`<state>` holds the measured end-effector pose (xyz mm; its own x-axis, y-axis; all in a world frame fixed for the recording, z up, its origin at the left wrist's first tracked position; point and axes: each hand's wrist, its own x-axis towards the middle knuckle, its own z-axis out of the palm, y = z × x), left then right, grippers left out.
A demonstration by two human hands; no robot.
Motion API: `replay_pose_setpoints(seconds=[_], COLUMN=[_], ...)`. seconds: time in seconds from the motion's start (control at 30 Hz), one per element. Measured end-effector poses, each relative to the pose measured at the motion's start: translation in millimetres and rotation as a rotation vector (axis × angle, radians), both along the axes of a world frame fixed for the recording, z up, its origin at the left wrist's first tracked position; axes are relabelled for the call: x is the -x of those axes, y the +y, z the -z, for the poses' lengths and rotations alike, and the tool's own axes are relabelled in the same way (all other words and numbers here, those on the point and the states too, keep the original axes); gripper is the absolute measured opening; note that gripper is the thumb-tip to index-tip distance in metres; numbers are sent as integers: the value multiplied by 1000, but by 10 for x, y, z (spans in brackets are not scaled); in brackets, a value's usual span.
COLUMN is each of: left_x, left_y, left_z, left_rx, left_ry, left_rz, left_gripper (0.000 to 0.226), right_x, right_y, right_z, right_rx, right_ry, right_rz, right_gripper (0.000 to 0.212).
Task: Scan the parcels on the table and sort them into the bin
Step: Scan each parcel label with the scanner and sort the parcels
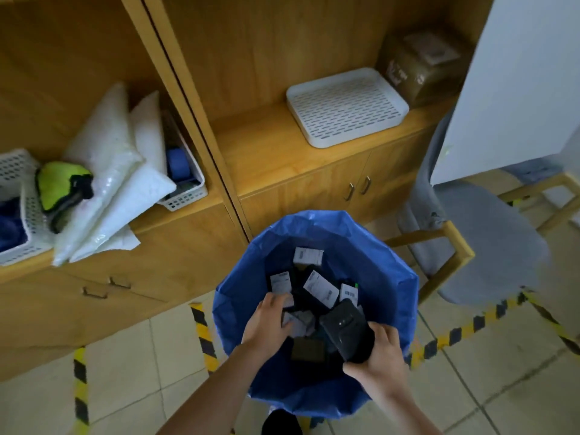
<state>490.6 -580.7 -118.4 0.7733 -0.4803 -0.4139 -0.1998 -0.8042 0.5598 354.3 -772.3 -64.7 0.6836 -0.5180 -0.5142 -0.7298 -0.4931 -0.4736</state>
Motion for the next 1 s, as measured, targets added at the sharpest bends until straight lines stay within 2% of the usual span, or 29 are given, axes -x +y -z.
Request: replay_pose_setpoints(seconds=[0.2,0.4,0.47,0.73,1.0], left_x=[658,1675,2083,4162,6444], left_y=[518,1455,1811,3189,3855], left_z=[-680,-1327,-1511,-1959,-2129], left_rx=[21,-16,-25,-124,-247], left_ry=[-71,-183,-225,-384,-413], left_rz=[-254,-583,-724,-1258,-1714], left_gripper=[43,41,40,38,39], right_x=[200,438,509,1185,2589], right_y=[311,974,1279,2985,4660], right_z=[-448,-893,-995,-1497,-1667], right_rx=[-6,36,26,21,-104], right_ry=[-56,-230,-219,-279,-326], right_rz=[-303,-643,-780,-1325,-1726], right_gripper=[75,68,70,80,86])
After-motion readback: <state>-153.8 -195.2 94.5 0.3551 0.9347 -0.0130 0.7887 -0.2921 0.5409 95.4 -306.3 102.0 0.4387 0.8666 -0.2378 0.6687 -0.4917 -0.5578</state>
